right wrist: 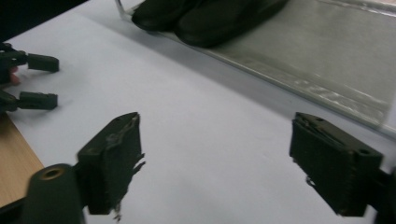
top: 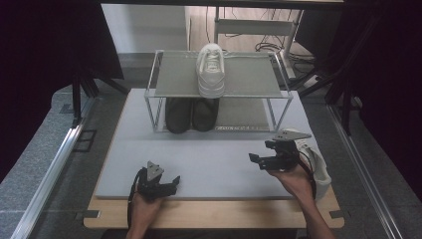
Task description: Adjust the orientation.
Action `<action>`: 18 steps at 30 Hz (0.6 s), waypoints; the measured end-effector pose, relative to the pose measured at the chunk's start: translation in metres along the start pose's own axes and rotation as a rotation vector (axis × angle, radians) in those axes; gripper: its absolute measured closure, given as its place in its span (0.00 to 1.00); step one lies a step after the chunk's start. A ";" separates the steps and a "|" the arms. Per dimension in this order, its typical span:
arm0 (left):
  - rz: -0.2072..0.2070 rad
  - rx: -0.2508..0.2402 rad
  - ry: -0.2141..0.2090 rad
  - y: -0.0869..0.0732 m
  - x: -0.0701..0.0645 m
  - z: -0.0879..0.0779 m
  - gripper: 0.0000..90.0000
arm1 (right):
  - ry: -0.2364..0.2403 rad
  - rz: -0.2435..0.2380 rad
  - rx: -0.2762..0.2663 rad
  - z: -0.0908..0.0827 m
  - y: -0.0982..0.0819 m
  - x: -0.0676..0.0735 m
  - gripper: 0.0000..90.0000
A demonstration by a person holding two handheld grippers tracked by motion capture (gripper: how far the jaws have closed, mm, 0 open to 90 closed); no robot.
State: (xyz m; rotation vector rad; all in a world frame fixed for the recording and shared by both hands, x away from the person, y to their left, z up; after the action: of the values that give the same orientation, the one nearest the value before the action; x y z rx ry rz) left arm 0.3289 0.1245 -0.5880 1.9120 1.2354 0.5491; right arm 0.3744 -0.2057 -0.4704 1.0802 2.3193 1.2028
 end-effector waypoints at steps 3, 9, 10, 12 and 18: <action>0.002 0.000 0.001 0.000 0.000 0.000 0.13 | -0.021 0.005 0.007 -0.007 -0.004 -0.005 0.24; 0.000 0.001 0.000 0.000 0.000 0.000 0.13 | -0.065 0.026 0.013 -0.023 -0.009 -0.017 0.32; 0.002 0.002 0.000 0.000 0.000 0.000 0.13 | -0.072 0.028 0.010 -0.026 -0.010 -0.019 0.33; 0.002 0.003 0.000 0.000 0.000 0.000 0.13 | -0.097 0.033 0.014 -0.033 -0.013 -0.025 0.33; 0.001 0.003 0.000 0.000 0.000 0.000 0.13 | -0.150 0.065 0.011 -0.051 -0.020 -0.044 0.37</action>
State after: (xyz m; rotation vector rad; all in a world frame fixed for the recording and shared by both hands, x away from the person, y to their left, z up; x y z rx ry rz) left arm 0.3287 0.1246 -0.5880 1.9145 1.2363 0.5483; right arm 0.3650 -0.2740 -0.4582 1.2146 2.1954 1.0930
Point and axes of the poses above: each handheld gripper's, and its own axes: z roughly forward along the jaws, y roughly out of its top, x roughly to its left, the point moved 8 cm from there along z, roughly forward along the jaws, and after that the axes turned 2 degrees about -z, right-handed, at the moved point
